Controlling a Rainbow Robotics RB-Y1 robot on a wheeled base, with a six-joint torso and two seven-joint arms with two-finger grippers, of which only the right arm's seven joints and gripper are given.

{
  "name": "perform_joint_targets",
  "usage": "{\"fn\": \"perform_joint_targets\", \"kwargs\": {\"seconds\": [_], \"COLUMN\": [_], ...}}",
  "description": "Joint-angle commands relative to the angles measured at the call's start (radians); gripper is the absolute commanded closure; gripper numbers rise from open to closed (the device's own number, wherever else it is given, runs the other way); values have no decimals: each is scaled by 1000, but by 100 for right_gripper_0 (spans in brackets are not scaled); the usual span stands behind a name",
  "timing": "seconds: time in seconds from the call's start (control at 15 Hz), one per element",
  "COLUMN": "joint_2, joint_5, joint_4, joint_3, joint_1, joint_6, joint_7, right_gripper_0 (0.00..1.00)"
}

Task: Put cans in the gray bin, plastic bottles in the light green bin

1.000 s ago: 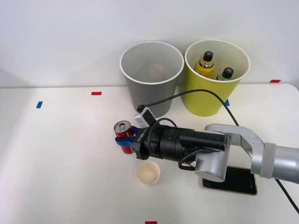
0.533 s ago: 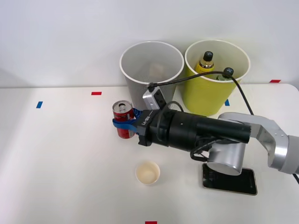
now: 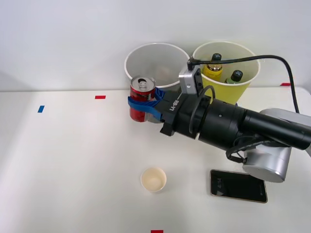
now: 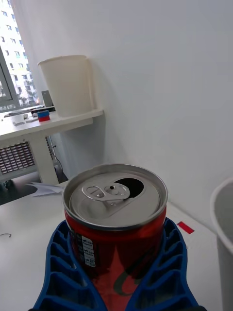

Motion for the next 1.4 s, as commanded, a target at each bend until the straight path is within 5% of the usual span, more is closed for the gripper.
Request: {"fn": "perform_joint_targets", "kwargs": {"seconds": [0.07, 0.4, 1.4], "joint_2": [-8, 41, 216], "joint_5": [-10, -19, -11], "joint_4": [-1, 114, 511], "joint_3": [-77, -174, -117], "joint_1": [2, -30, -240], "joint_6": [-7, -6, 8], "joint_7": [-10, -25, -8], "right_gripper_0": [100, 100, 100]}}
